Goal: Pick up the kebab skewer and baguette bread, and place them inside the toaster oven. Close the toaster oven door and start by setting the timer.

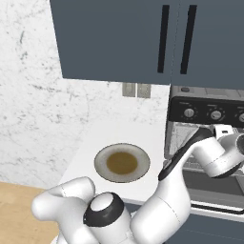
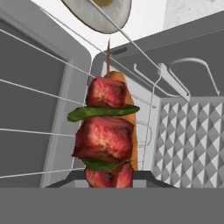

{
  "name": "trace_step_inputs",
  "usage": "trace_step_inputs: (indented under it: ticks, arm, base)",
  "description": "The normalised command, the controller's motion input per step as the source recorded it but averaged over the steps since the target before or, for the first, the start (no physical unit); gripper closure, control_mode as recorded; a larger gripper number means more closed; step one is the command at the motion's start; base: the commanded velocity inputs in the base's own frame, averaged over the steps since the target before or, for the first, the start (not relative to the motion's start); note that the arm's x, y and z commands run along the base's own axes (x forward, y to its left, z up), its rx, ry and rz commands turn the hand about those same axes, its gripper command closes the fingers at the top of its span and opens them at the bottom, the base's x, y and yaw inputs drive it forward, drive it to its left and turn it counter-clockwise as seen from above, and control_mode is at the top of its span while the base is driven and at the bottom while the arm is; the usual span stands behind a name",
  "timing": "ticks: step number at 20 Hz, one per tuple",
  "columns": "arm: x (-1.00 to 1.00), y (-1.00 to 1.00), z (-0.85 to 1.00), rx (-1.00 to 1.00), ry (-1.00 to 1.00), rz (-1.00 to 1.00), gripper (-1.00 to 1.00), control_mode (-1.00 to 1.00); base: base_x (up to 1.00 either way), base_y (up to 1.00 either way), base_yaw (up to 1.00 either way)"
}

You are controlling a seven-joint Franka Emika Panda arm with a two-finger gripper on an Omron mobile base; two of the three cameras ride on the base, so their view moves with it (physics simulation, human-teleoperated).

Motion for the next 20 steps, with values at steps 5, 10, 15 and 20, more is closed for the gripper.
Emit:
trace_step_inputs:
  ticks: [5,10,15,20]
  arm:
    - [0.09,0.0,-0.15,0.0,0.0,0.0,1.0,-1.0]
    - [0.3,0.0,-0.02,0.0,0.0,0.0,1.0,-1.0]
    - [0.05,0.0,0.0,0.0,0.0,0.0,1.0,-1.0]
    - [0.0,0.0,0.0,0.0,0.0,0.0,-1.0,-1.0]
  base:
    - [0.0,0.0,0.0]
    - [0.0,0.0,0.0]
    - [0.0,0.0,0.0]
    - [0.0,0.0,0.0]
